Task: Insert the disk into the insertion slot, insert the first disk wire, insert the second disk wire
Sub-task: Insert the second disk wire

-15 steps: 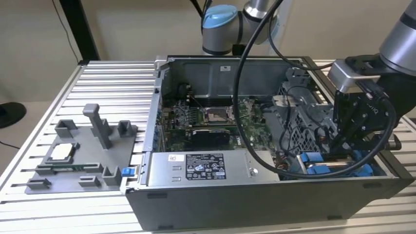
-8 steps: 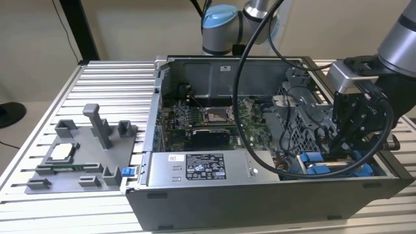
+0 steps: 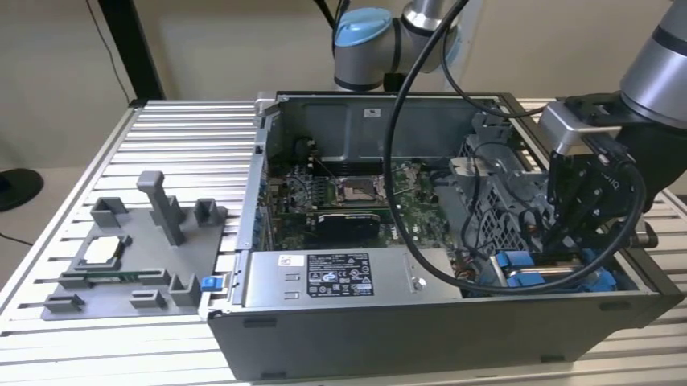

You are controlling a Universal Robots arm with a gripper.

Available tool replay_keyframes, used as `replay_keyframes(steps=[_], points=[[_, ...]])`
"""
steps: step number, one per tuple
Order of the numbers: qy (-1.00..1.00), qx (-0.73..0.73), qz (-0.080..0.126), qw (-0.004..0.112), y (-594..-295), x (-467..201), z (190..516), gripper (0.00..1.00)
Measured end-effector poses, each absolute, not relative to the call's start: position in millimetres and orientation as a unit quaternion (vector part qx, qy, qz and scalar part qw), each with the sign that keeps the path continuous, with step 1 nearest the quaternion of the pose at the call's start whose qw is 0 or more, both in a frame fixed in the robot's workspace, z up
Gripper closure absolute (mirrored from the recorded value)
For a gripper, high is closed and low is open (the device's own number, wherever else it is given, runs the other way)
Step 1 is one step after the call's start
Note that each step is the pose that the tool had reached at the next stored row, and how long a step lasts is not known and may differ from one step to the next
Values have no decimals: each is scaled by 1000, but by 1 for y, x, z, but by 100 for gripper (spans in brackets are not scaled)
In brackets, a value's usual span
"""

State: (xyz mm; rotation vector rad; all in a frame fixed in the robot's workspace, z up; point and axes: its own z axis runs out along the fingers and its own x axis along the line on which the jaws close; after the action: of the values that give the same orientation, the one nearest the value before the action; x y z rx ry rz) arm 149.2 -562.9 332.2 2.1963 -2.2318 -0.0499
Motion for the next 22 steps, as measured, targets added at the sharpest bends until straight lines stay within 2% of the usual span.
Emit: replay_keyframes(steps=[7, 8, 12, 22], points=[[-713, 701, -16, 5, -563, 149, 332, 100], [-713, 701, -16, 5, -563, 149, 332, 0], [-713, 701, -17, 3, -563, 149, 337, 0], [-713, 701, -16, 4, -563, 149, 380, 0]])
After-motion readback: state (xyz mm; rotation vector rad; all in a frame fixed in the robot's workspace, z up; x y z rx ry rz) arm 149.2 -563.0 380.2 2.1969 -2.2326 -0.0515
